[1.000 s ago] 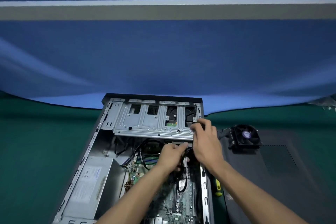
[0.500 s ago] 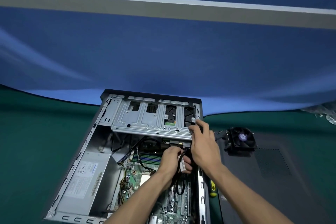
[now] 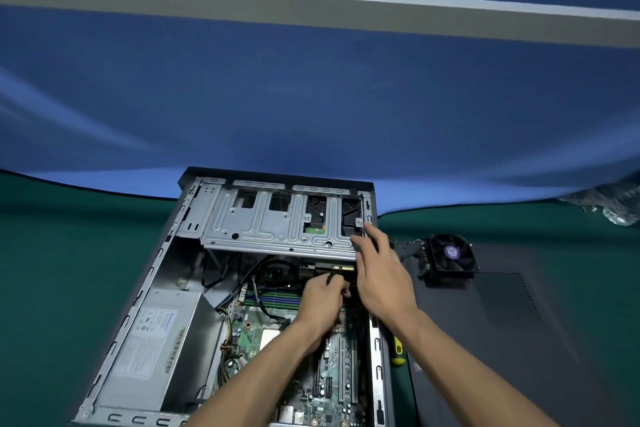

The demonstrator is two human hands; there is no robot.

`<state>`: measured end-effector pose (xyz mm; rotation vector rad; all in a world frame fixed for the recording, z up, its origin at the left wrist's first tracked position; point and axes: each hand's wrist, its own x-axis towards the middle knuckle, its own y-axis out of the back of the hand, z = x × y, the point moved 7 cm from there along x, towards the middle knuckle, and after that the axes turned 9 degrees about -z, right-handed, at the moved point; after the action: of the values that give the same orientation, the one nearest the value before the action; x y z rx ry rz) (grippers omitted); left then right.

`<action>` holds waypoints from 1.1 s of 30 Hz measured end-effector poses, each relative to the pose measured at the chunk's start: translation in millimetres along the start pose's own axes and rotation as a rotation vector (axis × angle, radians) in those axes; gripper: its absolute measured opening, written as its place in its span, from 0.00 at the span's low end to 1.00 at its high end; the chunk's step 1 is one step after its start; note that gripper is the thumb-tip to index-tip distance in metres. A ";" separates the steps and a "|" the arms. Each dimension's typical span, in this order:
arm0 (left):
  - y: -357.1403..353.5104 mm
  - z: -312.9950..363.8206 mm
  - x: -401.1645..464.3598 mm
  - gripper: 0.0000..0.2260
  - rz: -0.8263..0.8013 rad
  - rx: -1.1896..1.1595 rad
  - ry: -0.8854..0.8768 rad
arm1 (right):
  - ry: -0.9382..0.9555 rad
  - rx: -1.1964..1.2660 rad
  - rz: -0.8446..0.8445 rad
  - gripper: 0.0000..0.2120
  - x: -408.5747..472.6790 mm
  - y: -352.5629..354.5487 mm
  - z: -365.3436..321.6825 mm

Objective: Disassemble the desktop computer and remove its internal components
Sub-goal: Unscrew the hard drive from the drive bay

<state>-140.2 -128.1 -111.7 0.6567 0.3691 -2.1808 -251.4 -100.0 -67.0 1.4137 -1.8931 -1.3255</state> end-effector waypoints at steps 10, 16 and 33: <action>60.3 -6.3 7.2 0.08 0.056 0.147 0.102 | 0.015 -0.135 0.147 0.08 0.4 19.8 -28.2; 92.8 -2.9 3.7 0.16 0.187 0.247 0.136 | -0.407 0.709 -0.388 0.20 -11.4 -35.8 -35.1; 88.8 -3.3 0.7 0.08 -0.160 -0.205 0.249 | -0.783 1.758 0.206 0.14 -27.8 -80.8 -40.7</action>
<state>-70.6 -182.9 -118.6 0.8082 0.7884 -2.1756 -169.3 -94.5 -113.6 1.0458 -3.9067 0.4014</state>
